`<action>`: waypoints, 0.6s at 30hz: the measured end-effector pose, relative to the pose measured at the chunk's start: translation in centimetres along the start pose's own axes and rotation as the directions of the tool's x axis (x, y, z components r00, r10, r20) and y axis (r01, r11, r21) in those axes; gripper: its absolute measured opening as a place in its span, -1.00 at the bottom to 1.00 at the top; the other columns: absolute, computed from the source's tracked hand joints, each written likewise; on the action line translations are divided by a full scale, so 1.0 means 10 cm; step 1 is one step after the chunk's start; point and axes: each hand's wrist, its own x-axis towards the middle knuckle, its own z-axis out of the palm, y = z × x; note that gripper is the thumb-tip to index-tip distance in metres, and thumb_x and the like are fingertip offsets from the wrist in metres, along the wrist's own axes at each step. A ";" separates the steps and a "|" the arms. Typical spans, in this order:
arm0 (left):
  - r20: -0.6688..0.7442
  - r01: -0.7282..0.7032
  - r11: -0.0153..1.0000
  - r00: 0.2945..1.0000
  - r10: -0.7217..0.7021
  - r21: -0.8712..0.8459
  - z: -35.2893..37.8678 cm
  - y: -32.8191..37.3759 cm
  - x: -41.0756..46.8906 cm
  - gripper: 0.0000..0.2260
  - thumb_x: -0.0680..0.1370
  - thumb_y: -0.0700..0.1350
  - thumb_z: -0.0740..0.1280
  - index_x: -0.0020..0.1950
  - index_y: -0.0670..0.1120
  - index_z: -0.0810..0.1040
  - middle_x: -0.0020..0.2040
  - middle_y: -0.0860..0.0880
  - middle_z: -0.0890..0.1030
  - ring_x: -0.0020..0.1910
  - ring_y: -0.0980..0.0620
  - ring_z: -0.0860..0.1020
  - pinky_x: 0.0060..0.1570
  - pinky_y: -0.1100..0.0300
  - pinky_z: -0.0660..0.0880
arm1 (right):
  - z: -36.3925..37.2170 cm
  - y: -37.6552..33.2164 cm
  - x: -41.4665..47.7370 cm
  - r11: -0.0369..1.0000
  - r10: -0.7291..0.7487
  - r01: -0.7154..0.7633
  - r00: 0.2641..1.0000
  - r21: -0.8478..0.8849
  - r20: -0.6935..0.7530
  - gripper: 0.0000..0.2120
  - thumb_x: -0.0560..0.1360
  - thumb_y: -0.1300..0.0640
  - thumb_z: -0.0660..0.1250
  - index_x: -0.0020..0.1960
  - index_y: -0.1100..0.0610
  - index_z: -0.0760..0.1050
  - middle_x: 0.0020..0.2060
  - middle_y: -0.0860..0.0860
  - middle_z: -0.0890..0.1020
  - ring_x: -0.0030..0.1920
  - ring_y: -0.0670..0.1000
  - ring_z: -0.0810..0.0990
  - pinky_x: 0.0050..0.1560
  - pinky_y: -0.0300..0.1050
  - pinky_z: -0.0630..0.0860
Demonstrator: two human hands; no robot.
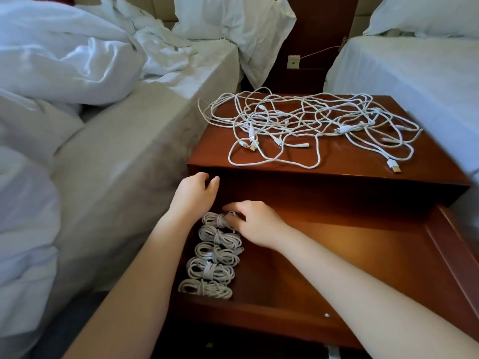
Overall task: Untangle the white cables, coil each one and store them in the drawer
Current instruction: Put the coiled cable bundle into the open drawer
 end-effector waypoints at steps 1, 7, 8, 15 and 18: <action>0.005 -0.001 1.000 1.000 0.001 0.004 0.00 0.00 0.00 -0.61 0.62 0.05 0.18 0.30 -0.19 0.50 0.18 -0.17 0.59 0.21 -0.12 0.50 0.06 0.15 0.38 | 0.00 0.00 0.00 1.000 -0.001 0.001 1.000 0.004 0.008 -0.63 0.60 -0.10 0.19 0.37 -0.06 0.44 0.28 -0.03 0.56 0.28 0.05 0.50 0.22 0.01 0.48; 0.013 -0.004 1.000 1.000 0.004 0.024 0.00 0.00 -0.01 -0.62 0.62 0.05 0.17 0.28 -0.19 0.50 0.14 -0.16 0.60 0.17 -0.12 0.52 0.04 0.13 0.40 | 0.01 -0.03 0.00 1.000 -0.008 0.007 0.999 0.003 0.046 -0.50 0.57 -0.19 0.20 0.45 -0.03 0.30 0.34 -0.01 0.49 0.30 0.05 0.47 0.23 0.06 0.47; 0.009 -0.007 1.000 1.000 0.007 0.028 0.00 0.01 -0.02 -0.63 0.62 0.04 0.17 0.26 -0.19 0.51 0.13 -0.16 0.60 0.15 -0.12 0.52 0.03 0.13 0.40 | 0.00 -0.02 0.00 1.000 -0.006 0.006 0.999 0.016 0.037 -0.50 0.57 -0.19 0.20 0.44 -0.03 0.31 0.34 -0.02 0.49 0.28 0.04 0.48 0.22 0.05 0.47; -0.115 -0.076 0.997 0.990 0.078 0.018 0.02 0.09 -0.05 -0.72 0.62 -0.03 0.20 0.03 -0.22 0.57 -0.03 -0.13 0.59 0.00 -0.09 0.52 -0.12 0.19 0.31 | -0.12 0.02 -0.02 0.995 0.037 -0.027 0.994 0.095 -0.103 -0.65 0.58 -0.09 0.24 0.33 -0.01 0.43 0.14 -0.06 0.57 0.12 0.00 0.53 0.11 0.03 0.52; -0.136 -0.098 0.995 0.986 0.096 -0.004 0.04 0.13 -0.06 -0.74 0.61 -0.05 0.21 0.02 -0.22 0.58 -0.05 -0.12 0.59 -0.02 -0.08 0.51 -0.13 0.21 0.30 | -0.13 0.07 -0.02 0.994 0.031 -0.022 0.996 0.108 -0.086 -0.70 0.56 -0.04 0.29 0.27 -0.03 0.50 0.13 -0.05 0.59 0.12 0.01 0.54 0.14 0.03 0.51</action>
